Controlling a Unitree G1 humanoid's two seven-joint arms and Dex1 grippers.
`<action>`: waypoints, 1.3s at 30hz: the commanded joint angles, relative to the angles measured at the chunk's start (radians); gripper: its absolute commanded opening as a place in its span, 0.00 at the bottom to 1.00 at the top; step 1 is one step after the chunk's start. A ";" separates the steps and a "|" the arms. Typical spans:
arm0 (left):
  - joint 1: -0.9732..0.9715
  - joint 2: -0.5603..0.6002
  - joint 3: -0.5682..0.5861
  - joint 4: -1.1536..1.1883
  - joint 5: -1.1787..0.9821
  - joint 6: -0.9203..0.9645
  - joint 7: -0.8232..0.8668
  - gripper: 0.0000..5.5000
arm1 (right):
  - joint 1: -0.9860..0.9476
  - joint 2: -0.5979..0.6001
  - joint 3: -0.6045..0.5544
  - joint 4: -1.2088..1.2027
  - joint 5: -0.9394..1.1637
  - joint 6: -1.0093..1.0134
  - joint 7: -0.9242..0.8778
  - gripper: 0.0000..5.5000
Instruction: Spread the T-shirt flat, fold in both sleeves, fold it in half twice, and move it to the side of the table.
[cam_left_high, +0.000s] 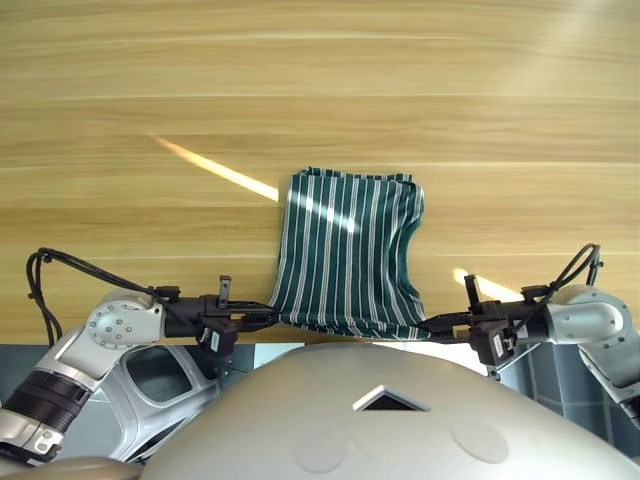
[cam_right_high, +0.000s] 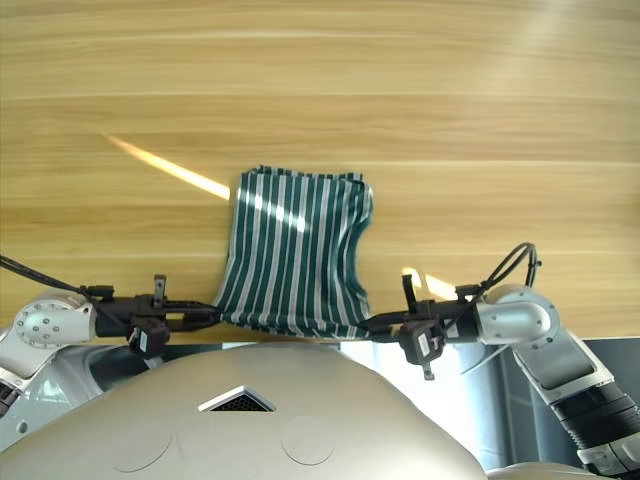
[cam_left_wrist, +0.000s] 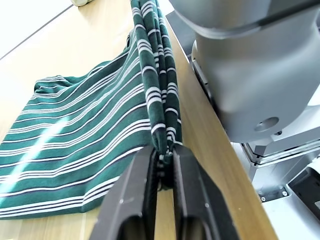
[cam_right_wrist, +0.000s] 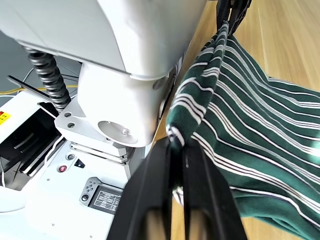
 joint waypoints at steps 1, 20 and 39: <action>0.019 0.035 0.025 -0.029 -0.050 -0.006 -0.016 0.06 | -0.041 0.015 -0.048 0.007 0.008 0.025 -0.032 0.01; -0.171 -0.061 0.091 -0.116 -0.182 0.145 -0.048 0.06 | -0.227 0.096 -0.112 0.032 -0.049 0.119 -0.102 0.01; -0.717 -0.361 0.103 0.417 0.010 0.290 -0.020 0.06 | -0.448 0.195 -0.116 0.228 -0.218 0.188 -0.236 0.01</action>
